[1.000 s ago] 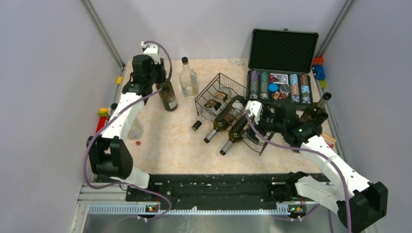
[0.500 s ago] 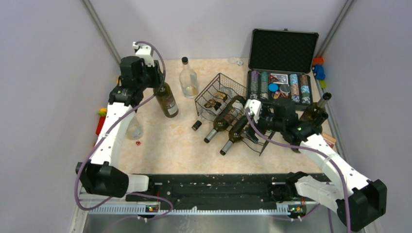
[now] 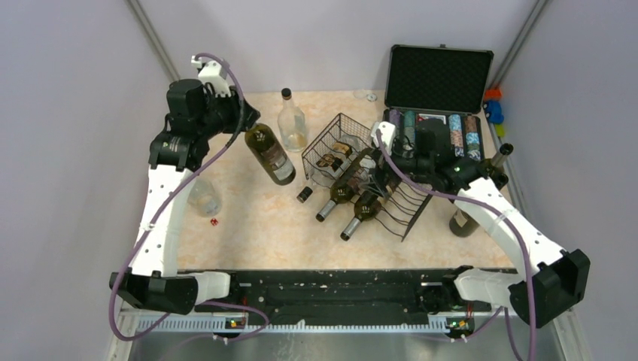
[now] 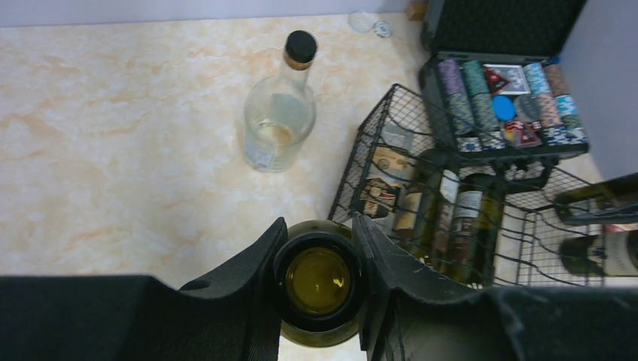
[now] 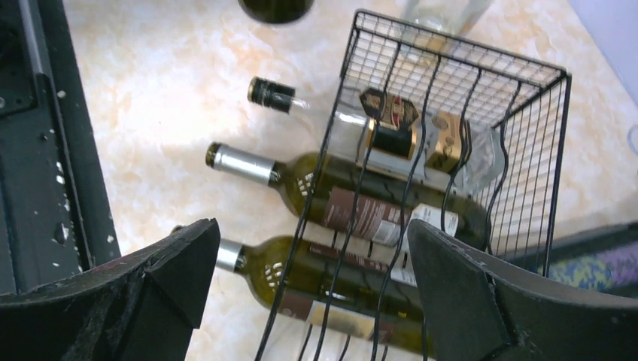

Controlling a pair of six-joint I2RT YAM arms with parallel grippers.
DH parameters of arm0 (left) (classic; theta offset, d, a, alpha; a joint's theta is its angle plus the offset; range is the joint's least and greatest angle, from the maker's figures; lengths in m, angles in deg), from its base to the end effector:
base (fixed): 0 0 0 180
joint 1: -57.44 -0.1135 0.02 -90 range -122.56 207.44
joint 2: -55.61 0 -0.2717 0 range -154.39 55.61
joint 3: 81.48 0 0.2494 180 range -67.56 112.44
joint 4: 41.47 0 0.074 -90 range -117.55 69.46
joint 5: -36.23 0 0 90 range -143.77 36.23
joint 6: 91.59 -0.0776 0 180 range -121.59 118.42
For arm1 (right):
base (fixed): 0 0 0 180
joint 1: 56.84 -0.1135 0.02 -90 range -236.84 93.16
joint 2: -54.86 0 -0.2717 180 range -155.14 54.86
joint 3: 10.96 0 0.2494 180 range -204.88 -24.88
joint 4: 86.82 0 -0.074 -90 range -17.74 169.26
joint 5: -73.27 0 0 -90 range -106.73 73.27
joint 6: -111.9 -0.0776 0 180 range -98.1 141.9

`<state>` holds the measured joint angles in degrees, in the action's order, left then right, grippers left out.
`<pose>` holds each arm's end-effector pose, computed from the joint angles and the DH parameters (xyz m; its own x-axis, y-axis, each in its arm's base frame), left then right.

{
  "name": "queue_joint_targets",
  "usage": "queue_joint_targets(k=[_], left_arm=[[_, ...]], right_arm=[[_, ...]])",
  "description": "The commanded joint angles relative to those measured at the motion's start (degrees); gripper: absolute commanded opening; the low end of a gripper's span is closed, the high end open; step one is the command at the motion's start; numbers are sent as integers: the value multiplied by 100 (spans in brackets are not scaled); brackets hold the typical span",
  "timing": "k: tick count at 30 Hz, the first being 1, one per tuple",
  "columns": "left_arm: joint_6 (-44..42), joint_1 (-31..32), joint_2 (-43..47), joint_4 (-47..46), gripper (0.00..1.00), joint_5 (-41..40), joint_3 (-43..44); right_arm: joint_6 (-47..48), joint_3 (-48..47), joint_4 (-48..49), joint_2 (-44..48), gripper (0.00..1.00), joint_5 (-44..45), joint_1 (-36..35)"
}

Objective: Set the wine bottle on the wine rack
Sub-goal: Pick up the wine bottle from the center of the board.

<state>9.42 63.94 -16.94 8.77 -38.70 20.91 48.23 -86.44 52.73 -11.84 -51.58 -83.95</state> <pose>0.2903 -0.0534 0.4449 -0.4071 -0.1392 -0.9027 0.2788 0.9222 -0.2680 0.2256 0.1653 0.3288 -0.0610 -0.4401 -0.8959 -0.9305 0.3500 -0.1086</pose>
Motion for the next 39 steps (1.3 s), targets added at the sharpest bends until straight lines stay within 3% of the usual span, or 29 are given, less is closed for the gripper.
queue_joint_targets(k=[1, 8, 16, 39], left_arm=[[726, -9, 222, -450, 0, 796, 437], [1756, 0, 32, -1039, 0, 1560, 317], [2901, 102, -266, -1853, 0, 2301, 49], [4041, 522, -403, -3227, 0, 2636, -492]], right_arm=[[-416, -576, 316, -286, 99, -293, -313], [-819, -990, 600, -723, 99, -181, -906], [-1339, -1590, 731, -1200, 99, -44, -945], [-1508, -1549, 711, -1689, 98, 702, -945]])
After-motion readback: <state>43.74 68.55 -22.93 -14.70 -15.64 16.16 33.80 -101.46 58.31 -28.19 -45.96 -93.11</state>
